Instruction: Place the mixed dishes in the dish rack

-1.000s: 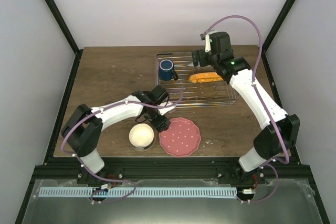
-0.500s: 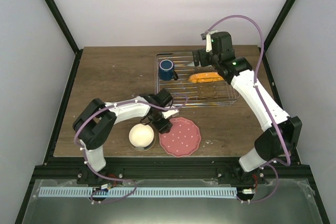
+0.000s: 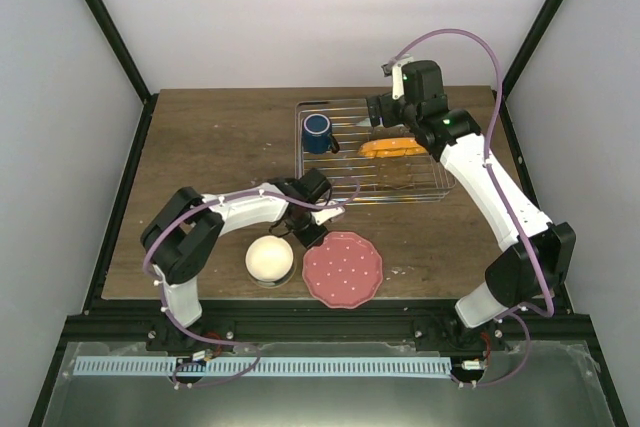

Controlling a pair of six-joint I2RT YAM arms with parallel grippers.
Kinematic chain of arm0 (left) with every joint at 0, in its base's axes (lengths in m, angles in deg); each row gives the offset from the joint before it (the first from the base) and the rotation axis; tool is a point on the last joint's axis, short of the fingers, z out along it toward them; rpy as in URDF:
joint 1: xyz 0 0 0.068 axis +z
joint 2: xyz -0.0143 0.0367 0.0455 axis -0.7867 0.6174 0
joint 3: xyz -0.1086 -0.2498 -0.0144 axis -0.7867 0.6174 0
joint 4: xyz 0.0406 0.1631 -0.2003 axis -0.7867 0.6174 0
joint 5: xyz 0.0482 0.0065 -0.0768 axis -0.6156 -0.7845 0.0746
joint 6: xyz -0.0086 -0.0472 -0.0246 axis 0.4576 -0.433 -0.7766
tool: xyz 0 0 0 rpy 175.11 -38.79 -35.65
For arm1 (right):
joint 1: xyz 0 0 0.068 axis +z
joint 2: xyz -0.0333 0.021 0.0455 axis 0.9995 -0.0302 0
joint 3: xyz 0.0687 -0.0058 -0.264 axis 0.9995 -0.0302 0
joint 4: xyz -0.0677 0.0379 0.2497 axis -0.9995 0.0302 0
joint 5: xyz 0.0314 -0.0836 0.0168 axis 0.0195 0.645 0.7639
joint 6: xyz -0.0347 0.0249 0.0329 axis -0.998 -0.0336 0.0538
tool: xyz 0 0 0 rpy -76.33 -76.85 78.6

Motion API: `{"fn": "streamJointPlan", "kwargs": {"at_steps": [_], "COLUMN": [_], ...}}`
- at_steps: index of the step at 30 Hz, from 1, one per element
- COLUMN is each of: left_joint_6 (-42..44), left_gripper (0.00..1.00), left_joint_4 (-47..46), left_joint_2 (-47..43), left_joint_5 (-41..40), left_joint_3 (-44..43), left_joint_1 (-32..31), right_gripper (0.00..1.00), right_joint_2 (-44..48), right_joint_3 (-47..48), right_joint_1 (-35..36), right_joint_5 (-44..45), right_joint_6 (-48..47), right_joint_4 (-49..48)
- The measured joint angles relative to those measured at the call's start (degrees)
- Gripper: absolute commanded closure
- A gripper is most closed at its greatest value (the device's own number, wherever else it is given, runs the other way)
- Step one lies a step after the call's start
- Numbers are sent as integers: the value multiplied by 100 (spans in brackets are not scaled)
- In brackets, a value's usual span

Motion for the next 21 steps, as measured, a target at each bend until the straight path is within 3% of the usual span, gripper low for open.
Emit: {"fn": "streamJointPlan", "kwargs": {"at_steps": [14,21], "left_joint_6": [151,326], "left_gripper": [100,100], "left_joint_4": [337,699], "left_joint_2": [17,-372], "left_joint_5": [85,13], "left_joint_3": [-310,-774], "left_joint_1": [-22,-31], "right_gripper": [0,0], "right_joint_2": [0,219], "right_joint_3": [-9,-302], "right_joint_1": [-48,-645], "right_joint_5": [-76,-925], "right_joint_6": [33,428], "right_joint_4": [-9,225]}}
